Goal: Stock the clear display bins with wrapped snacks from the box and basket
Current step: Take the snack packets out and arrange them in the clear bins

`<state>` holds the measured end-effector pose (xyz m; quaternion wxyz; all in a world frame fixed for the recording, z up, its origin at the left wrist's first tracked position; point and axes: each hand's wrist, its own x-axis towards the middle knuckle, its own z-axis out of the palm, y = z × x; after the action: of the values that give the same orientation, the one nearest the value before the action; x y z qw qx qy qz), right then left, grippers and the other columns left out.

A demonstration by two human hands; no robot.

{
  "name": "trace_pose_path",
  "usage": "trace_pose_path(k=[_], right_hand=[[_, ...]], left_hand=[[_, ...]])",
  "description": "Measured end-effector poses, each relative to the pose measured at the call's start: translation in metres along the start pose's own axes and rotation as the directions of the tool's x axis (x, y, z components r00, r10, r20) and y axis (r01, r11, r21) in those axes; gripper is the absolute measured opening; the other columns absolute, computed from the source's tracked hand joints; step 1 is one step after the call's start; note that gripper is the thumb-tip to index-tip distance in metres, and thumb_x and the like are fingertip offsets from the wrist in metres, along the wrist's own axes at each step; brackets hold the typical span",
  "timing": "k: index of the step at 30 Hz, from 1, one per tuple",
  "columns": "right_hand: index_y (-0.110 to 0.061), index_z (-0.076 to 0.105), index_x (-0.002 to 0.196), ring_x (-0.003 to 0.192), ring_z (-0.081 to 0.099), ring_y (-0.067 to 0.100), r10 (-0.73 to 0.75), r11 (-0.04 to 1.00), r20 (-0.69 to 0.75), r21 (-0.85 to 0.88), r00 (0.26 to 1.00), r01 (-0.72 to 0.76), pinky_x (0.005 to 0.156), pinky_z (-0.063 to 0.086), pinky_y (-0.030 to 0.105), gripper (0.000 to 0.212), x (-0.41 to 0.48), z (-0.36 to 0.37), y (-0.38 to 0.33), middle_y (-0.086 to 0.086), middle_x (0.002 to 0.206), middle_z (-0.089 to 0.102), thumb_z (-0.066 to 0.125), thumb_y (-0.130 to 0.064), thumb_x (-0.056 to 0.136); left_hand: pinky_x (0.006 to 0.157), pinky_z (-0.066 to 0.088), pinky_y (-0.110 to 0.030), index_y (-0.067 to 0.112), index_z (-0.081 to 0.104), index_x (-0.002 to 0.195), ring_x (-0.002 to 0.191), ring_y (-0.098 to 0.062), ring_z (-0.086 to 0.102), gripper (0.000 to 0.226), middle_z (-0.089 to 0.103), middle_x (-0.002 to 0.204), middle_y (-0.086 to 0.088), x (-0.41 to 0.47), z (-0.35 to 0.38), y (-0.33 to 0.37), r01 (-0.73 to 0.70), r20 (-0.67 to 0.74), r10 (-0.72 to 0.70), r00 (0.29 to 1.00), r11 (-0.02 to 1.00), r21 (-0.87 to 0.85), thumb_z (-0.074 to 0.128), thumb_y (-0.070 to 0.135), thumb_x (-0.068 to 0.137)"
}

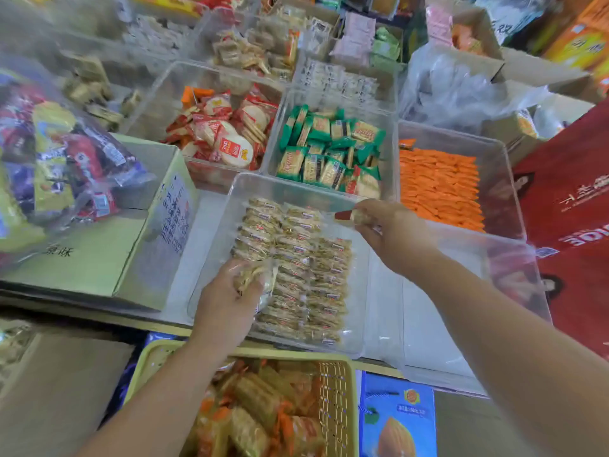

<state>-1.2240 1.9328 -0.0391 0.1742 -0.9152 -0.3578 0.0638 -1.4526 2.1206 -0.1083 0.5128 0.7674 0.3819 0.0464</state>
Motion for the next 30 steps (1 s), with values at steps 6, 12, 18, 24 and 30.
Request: trace_pose_path(k=[6,12,18,24,30], right_hand=[[-0.032,0.059,0.113,0.090,0.058,0.024,-0.043,0.833,0.378,-0.498,0.925,0.243,0.058,0.047,0.034,0.022,0.062,0.026,-0.007,-0.004,0.091,0.060,0.048,-0.019,0.099],[-0.025,0.058,0.115,0.079,0.059,0.023,-0.011,0.737,0.429,-0.607,0.903,0.297,0.054,0.047,0.035,0.032,0.079,0.055,-0.017,-0.005,0.077,0.052,0.048,-0.005,0.093],[-0.028,0.060,0.117,0.076,0.062,0.024,0.017,0.753,0.426,-0.600,0.904,0.269,0.058,0.055,0.034,0.030,0.090,0.056,-0.014,-0.002,0.080,0.060,0.048,-0.013,0.094],[-0.021,0.059,0.098,0.057,0.054,0.019,-0.031,0.689,0.391,-0.659,0.920,0.303,0.052,0.040,0.030,0.014,0.082,0.071,-0.004,-0.004,0.064,0.051,0.047,-0.014,0.095],[-0.012,0.065,0.096,0.068,0.058,0.017,0.181,0.830,0.440,-0.548,0.880,0.103,0.054,0.042,0.029,0.015,0.093,0.099,0.007,-0.003,0.073,0.056,0.050,-0.013,0.097]], left_hand=[[0.050,0.039,-0.027,0.045,0.054,0.121,0.062,-0.003,0.060,0.028,0.062,0.073,0.009,0.001,0.004,-0.011,-0.100,0.020,0.099,0.995,0.988,0.116,0.059,0.055,0.095],[0.048,0.032,-0.024,0.037,0.057,0.126,0.056,-0.004,0.057,0.031,0.054,0.065,0.007,0.003,0.004,-0.012,-0.080,0.009,0.080,0.997,0.989,0.127,0.061,0.047,0.097],[0.048,0.029,-0.022,0.037,0.059,0.124,0.049,-0.006,0.052,0.031,0.055,0.064,0.009,0.002,0.003,-0.009,-0.078,-0.007,0.080,0.997,0.990,0.119,0.061,0.047,0.095],[0.047,0.028,-0.023,0.036,0.060,0.123,0.048,-0.006,0.052,0.030,0.053,0.060,0.009,0.002,0.003,-0.007,-0.076,-0.024,0.079,0.997,0.993,0.092,0.062,0.046,0.094],[0.051,0.033,-0.026,0.035,0.060,0.123,0.052,-0.006,0.051,0.033,0.053,0.062,0.012,0.002,0.004,-0.011,-0.080,-0.027,0.083,0.996,0.992,0.095,0.061,0.048,0.093]])
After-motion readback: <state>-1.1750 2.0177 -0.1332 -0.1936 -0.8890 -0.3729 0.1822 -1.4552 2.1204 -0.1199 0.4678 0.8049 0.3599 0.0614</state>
